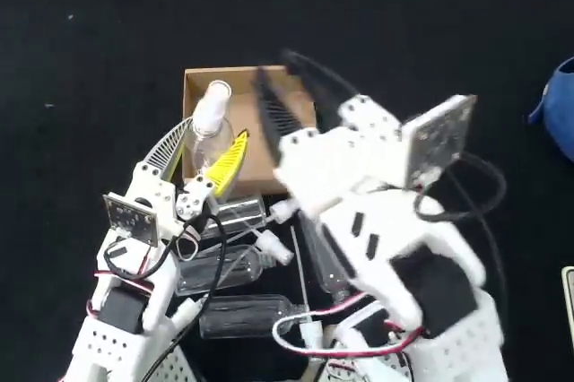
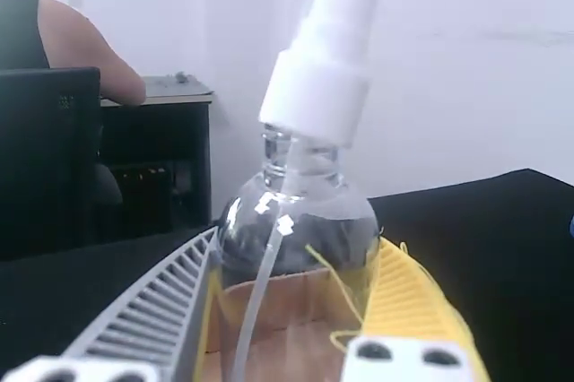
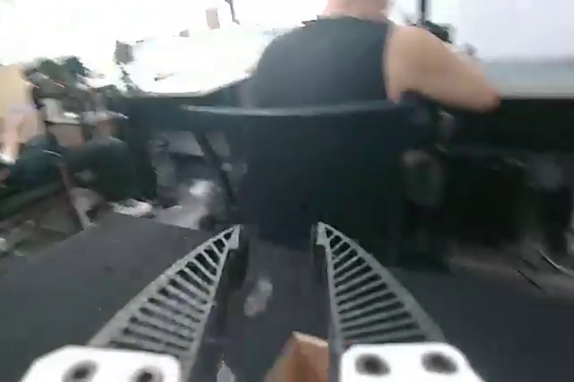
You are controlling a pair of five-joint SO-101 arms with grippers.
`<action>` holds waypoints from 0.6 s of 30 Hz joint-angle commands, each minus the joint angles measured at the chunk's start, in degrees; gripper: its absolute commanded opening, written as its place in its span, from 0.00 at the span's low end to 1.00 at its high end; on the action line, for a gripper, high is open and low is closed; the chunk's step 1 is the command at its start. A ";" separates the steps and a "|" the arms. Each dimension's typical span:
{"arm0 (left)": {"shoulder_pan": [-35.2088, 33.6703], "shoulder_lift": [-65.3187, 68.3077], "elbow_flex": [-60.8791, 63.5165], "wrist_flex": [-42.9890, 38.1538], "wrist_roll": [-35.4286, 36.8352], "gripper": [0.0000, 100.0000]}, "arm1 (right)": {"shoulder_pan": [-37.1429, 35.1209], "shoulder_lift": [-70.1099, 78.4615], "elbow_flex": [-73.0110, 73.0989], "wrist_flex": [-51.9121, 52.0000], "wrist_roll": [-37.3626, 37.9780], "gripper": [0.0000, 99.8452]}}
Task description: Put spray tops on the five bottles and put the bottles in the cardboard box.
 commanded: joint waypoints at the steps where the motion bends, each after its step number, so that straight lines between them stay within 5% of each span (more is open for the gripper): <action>1: -1.19 -0.97 1.27 0.00 -0.62 0.03 | 10.29 -0.13 -0.31 4.40 0.26 0.11; 9: -3.74 -0.97 1.27 -0.26 -0.62 0.03 | 29.27 3.74 20.44 -6.86 -0.18 0.11; 18: -4.18 -0.97 1.27 -2.20 -0.18 0.03 | 30.68 6.73 41.89 -26.46 -0.18 0.11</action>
